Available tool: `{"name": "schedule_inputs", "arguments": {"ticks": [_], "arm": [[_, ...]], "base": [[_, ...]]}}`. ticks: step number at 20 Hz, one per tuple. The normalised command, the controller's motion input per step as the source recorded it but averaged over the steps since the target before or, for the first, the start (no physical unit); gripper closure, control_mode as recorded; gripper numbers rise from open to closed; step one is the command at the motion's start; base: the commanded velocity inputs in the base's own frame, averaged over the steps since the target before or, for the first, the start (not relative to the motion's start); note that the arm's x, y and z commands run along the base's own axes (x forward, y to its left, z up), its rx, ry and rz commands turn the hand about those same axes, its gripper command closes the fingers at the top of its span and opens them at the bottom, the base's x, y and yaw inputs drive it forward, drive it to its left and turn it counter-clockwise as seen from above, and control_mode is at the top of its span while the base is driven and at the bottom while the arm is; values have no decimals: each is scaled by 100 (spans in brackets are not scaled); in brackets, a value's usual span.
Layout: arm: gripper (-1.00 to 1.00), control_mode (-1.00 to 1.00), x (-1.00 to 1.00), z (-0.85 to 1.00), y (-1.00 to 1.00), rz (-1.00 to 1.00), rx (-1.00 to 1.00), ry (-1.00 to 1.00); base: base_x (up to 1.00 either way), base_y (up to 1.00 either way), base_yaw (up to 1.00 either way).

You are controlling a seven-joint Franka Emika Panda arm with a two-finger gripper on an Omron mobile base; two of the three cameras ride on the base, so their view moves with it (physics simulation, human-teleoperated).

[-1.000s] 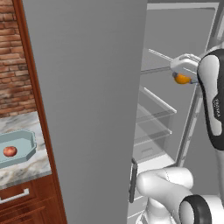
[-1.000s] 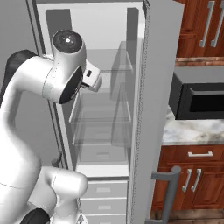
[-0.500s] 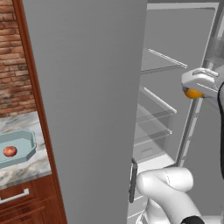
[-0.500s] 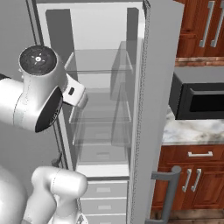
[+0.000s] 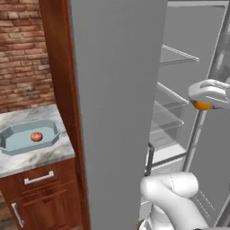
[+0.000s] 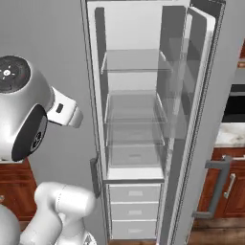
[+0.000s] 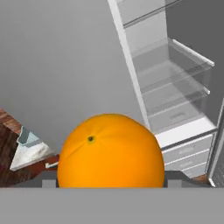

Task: Pick the orange and peach from the fridge and place them inside the tupperware on the counter.

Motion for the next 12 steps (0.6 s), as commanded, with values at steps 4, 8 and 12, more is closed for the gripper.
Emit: {"name": "schedule_inputs", "arguments": {"ticks": [4,8,12], "arm": [[100,100,0,0,0,0,0,0],[100,100,0,0,0,0,0,0],[100,100,0,0,0,0,0,0]], "base": [[-63,90,3],[-43,100,0],[-13,100,0]]}}
